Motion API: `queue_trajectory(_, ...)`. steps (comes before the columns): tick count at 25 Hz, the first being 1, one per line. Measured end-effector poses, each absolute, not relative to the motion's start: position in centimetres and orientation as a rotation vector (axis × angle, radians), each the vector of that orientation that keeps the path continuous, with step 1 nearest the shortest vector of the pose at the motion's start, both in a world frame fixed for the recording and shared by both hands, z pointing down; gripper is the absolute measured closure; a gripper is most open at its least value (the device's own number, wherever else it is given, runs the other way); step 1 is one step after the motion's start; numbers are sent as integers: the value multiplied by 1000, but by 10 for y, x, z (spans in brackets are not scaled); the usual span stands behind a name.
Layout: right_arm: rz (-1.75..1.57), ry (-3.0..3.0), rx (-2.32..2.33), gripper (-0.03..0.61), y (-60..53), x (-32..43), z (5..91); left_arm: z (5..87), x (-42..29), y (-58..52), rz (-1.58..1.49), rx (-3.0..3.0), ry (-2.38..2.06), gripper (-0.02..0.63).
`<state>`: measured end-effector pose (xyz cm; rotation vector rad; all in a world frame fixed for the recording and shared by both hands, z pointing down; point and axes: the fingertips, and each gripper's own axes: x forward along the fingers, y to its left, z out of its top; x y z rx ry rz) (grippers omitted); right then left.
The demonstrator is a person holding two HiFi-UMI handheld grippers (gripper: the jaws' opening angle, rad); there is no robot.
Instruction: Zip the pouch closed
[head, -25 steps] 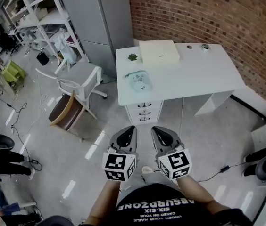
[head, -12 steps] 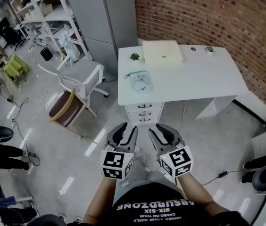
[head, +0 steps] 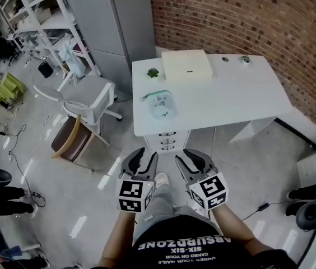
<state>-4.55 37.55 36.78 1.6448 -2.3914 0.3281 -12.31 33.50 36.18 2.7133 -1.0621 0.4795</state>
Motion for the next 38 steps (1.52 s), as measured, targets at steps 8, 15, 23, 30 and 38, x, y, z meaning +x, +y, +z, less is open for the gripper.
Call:
queue_trajectory(8, 369, -2343, 1621, 485, 308, -28, 377, 372, -101, 265, 519, 2711, -976, 472)
queue_trajectory(15, 410, -2315, 1613, 485, 246, -11, 389, 386, -93, 205, 560, 2680, -949, 472)
queue_trajectory(23, 450, -2283, 1569, 482, 177, -1, 412, 408, -97, 141, 625, 2632, -925, 472)
queue_trajectory(30, 448, -2280, 1540, 483, 133, 10, 423, 425, -94, 101, 690, 2624, -897, 472)
queue_trajectory(38, 424, -2293, 1448, 483, 89, 25, 429, 435, -82, 68, 721, 2583, -919, 472)
